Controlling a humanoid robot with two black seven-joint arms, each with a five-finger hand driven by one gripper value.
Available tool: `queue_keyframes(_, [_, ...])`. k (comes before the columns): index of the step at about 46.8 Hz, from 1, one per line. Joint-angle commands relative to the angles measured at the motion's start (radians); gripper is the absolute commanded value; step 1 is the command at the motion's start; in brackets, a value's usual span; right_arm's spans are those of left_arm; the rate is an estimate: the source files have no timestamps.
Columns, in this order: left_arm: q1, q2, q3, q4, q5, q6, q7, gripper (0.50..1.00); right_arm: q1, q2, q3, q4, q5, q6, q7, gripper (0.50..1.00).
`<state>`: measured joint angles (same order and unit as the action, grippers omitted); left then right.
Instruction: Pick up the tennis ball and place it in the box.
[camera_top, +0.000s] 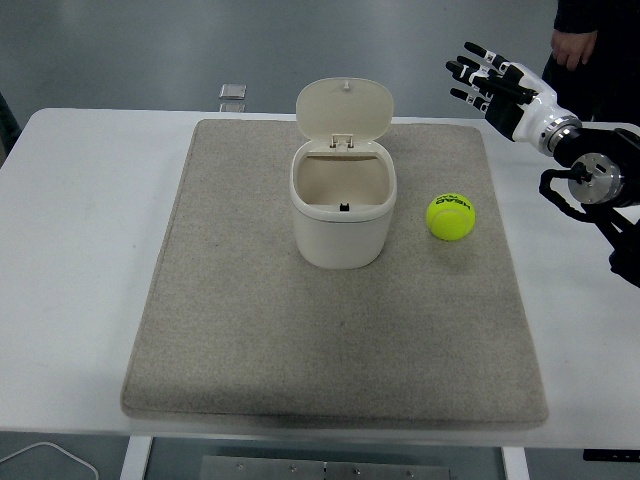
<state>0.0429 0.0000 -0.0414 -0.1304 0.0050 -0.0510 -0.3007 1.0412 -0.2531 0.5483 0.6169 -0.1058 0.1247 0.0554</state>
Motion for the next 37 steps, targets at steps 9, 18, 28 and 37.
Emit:
queue_keyframes(9, [0.000,0.000,0.000,0.000,0.000,0.000,0.000,0.992,0.002,-0.002,-0.001,0.000,0.000,0.047,0.000,0.932])
queue_keyframes(18, [0.000,0.000,0.000,0.000,0.000,0.000,0.000,0.992,0.005,-0.037,-0.001,0.000,-0.002,0.088,0.000,0.932])
queue_keyframes(28, [0.000,0.000,0.000,0.000,0.000,0.000,0.000,0.992,0.003,-0.058,0.001,0.004,-0.107,0.119,0.003,0.932])
queue_keyframes(37, [0.000,0.000,0.000,0.000,0.000,0.000,0.000,0.992,0.000,-0.081,-0.004,0.021,-0.219,0.165,0.040,0.932])
